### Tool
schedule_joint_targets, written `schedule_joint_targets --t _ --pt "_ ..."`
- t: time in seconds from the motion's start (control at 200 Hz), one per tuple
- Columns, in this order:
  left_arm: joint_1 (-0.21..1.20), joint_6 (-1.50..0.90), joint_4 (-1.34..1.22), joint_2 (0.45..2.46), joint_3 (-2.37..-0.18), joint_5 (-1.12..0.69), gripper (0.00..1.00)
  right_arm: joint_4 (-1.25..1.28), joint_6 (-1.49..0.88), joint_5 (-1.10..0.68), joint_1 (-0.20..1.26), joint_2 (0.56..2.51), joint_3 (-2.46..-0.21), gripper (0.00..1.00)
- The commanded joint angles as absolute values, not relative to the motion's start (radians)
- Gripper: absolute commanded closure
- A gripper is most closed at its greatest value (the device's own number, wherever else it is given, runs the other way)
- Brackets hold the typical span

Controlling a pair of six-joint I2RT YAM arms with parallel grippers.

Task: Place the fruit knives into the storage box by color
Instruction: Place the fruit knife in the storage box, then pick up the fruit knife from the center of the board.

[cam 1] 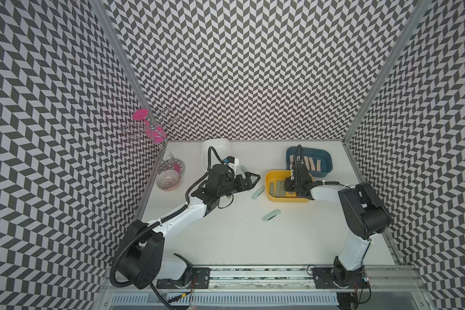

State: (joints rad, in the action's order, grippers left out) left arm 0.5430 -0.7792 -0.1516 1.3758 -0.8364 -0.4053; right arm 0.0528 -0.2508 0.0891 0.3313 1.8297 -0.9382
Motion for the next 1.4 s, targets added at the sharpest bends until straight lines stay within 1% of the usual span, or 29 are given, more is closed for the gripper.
schedule_joint_targets --t 0.0,0.12,0.336,0.436,0.556,0.686,0.731,0.816,0.932,1.047,1.197,1.392 --pt "0.545 -0.77 -0.157 1.364 -0.874 -0.399 0.0 0.09 -0.271 0.081 0.324 1.831 -0.965 0.67" --pt "0.545 -0.769 -0.147 1.35 -0.868 -0.389 0.0 0.065 -0.281 0.071 0.318 1.786 -0.973 0.62" --pt "0.545 -0.765 -0.121 1.3 -0.853 -0.37 0.0 0.003 -0.299 0.038 0.313 1.657 -1.0 0.6" --pt "0.545 -0.757 -0.1 1.264 -0.839 -0.355 0.0 -0.022 -0.315 -0.01 0.314 1.597 -1.015 0.56" --pt "0.528 -0.742 -0.07 1.214 -0.809 -0.333 0.0 -0.025 -0.326 -0.102 0.313 1.531 -1.022 0.45" --pt "0.484 -0.735 -0.051 1.154 -0.76 -0.334 0.0 -0.031 -0.351 -0.181 0.316 1.475 -1.028 0.32" --pt "0.461 -0.731 -0.039 1.131 -0.742 -0.334 0.0 -0.032 -0.359 -0.203 0.318 1.461 -1.028 0.29" --pt "0.415 -0.717 -0.012 1.087 -0.711 -0.339 0.0 -0.026 -0.375 -0.225 0.336 1.442 -1.031 0.27" --pt "0.344 -0.685 0.037 1.028 -0.676 -0.346 0.0 -0.03 -0.388 -0.216 0.405 1.448 -1.059 0.26" --pt "0.266 -0.655 0.083 0.973 -0.641 -0.358 0.0 -0.054 -0.391 -0.169 0.523 1.49 -1.104 0.26" --pt "0.152 -0.633 0.106 0.922 -0.595 -0.399 0.0 -0.084 -0.392 -0.095 0.686 1.574 -1.155 0.26" --pt "0.029 -0.617 0.118 0.914 -0.578 -0.45 0.0 -0.075 -0.418 -0.056 0.832 1.703 -1.208 0.27"
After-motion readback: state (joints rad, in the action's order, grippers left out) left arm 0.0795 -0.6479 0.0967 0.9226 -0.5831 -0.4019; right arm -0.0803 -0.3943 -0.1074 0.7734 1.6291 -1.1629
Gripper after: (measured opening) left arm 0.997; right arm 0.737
